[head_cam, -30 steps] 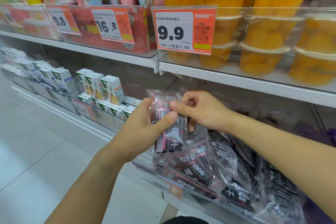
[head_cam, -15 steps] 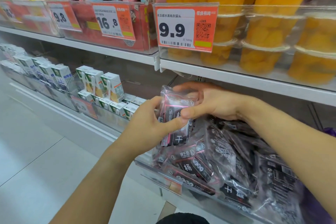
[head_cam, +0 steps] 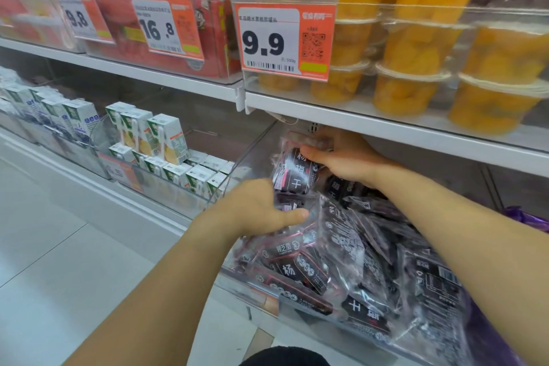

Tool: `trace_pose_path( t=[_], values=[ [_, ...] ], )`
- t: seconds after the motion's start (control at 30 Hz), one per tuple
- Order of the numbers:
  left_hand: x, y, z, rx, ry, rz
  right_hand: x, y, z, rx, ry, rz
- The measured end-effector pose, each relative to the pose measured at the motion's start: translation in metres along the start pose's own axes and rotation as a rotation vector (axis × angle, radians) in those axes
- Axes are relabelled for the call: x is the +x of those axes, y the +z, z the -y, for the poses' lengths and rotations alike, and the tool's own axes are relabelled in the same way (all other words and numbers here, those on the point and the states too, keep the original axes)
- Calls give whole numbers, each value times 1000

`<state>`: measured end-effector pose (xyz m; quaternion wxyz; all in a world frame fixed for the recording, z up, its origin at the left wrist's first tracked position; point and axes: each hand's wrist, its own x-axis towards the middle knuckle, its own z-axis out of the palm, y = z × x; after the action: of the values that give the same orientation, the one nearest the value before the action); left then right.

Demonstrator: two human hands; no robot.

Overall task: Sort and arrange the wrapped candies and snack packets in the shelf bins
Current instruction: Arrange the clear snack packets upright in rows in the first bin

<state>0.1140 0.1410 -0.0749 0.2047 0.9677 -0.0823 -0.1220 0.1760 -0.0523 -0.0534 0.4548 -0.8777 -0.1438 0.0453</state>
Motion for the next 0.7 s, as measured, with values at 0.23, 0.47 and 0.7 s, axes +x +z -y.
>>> trace_pose_path(
  t=[0.23, 0.47, 0.7],
  values=[
    [14, 14, 6, -125, -70, 99, 2, -3, -7, -112, -54, 11],
    [22, 15, 11, -264, -142, 163, 5, -10, -8, 93, -26, 94],
    [20, 16, 5, -344, -59, 222, 6, -9, -7, 58, -20, 110]
  ],
)
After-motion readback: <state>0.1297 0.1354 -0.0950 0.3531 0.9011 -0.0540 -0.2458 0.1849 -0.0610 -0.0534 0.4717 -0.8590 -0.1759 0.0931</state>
